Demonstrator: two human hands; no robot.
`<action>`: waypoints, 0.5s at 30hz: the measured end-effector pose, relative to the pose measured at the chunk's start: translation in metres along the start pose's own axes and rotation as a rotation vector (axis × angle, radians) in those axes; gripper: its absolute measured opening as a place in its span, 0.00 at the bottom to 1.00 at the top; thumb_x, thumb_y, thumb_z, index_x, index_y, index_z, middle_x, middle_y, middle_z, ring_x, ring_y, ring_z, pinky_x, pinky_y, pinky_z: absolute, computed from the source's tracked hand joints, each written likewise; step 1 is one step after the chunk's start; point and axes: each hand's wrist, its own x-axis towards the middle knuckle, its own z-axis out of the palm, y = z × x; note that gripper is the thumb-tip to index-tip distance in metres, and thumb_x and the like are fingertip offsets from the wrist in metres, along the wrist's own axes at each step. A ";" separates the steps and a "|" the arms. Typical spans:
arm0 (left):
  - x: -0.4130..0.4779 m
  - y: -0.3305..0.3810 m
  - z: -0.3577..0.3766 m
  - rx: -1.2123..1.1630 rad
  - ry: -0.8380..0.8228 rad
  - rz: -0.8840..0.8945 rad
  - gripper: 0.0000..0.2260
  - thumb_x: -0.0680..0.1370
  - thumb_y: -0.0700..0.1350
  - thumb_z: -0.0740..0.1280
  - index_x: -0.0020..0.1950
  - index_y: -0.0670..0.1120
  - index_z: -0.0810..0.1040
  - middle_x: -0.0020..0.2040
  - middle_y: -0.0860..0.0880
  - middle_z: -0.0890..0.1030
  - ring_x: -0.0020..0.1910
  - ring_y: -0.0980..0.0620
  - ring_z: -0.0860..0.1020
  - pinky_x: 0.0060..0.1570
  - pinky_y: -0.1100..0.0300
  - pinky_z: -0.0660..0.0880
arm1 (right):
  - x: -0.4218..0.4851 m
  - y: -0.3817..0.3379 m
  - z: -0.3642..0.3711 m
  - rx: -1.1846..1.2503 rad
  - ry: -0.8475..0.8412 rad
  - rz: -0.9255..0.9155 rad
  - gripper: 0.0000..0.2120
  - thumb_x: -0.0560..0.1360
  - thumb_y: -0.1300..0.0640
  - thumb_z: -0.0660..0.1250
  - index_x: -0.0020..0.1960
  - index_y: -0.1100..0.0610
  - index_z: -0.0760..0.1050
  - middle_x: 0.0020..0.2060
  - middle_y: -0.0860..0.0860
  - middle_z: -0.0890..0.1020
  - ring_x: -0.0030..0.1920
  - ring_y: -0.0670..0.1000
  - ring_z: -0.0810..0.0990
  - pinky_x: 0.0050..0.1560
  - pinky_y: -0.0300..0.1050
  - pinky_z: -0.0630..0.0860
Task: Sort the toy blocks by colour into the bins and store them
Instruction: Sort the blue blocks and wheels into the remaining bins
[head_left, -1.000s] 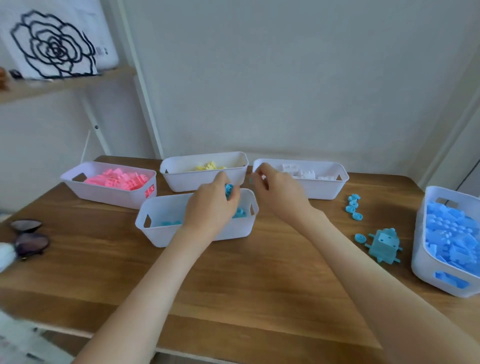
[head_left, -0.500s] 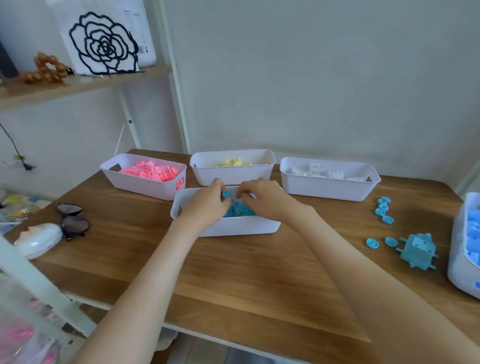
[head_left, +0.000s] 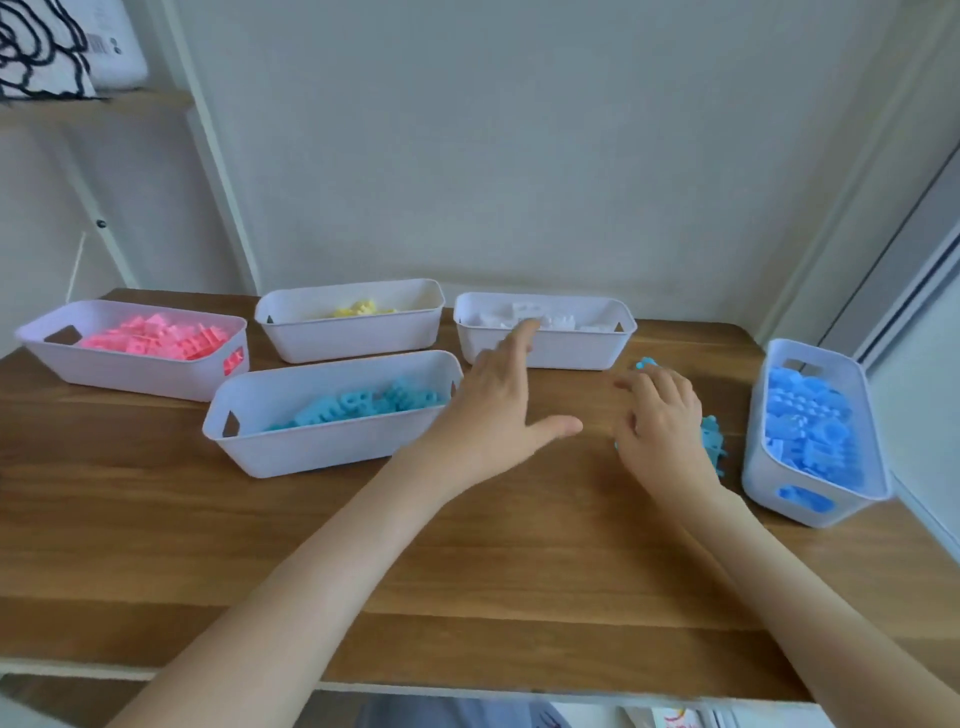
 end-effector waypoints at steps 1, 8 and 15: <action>0.008 0.006 0.018 0.026 -0.111 0.031 0.43 0.73 0.60 0.69 0.75 0.55 0.42 0.76 0.48 0.55 0.72 0.50 0.59 0.71 0.52 0.60 | -0.004 0.008 -0.002 -0.072 0.005 0.016 0.16 0.70 0.66 0.63 0.58 0.63 0.74 0.58 0.60 0.76 0.64 0.62 0.69 0.65 0.57 0.64; 0.052 0.019 0.118 0.290 -0.318 0.191 0.23 0.82 0.49 0.55 0.76 0.50 0.53 0.73 0.47 0.60 0.69 0.44 0.60 0.66 0.47 0.59 | -0.014 0.043 -0.007 -0.377 -0.251 0.189 0.18 0.77 0.54 0.56 0.65 0.58 0.68 0.66 0.54 0.70 0.72 0.55 0.58 0.70 0.50 0.59; 0.057 0.018 0.122 0.119 -0.209 0.186 0.09 0.81 0.47 0.60 0.55 0.43 0.70 0.55 0.46 0.73 0.53 0.48 0.72 0.52 0.55 0.70 | -0.014 0.044 -0.010 0.064 -0.128 0.203 0.23 0.73 0.65 0.63 0.67 0.60 0.66 0.69 0.56 0.64 0.71 0.54 0.59 0.66 0.41 0.59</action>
